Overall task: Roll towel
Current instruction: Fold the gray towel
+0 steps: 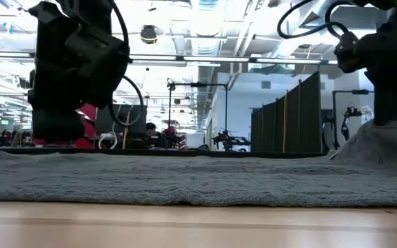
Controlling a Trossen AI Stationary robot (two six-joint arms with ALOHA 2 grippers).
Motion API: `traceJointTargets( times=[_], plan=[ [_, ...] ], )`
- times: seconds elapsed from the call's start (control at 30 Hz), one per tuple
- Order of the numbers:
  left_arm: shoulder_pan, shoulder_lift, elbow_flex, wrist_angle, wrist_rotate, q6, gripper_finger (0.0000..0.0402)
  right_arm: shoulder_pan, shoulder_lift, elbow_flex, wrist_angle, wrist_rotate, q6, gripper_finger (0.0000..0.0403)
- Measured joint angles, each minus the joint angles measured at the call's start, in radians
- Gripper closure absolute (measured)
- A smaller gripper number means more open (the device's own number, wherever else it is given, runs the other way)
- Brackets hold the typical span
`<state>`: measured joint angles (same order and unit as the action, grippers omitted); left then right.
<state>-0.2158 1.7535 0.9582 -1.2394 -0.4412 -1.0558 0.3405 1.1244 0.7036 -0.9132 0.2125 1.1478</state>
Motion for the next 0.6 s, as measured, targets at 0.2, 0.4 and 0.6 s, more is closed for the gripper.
traceJointTargets(
  times=[0.2,0.4,0.6],
  plan=[
    [-0.037,0.000,0.010,0.330,-0.008,0.096,0.0402,-0.001,0.000,0.000,0.103,0.003,-0.048,0.0403],
    [-0.062,0.011,0.004,0.673,-0.020,0.218,0.0402,-0.011,0.023,0.000,0.214,0.010,-0.107,0.0403],
    [-0.025,0.140,0.050,0.731,-0.069,0.280,0.0402,-0.036,0.028,0.002,0.256,0.012,-0.159,0.0403]
  ],
)
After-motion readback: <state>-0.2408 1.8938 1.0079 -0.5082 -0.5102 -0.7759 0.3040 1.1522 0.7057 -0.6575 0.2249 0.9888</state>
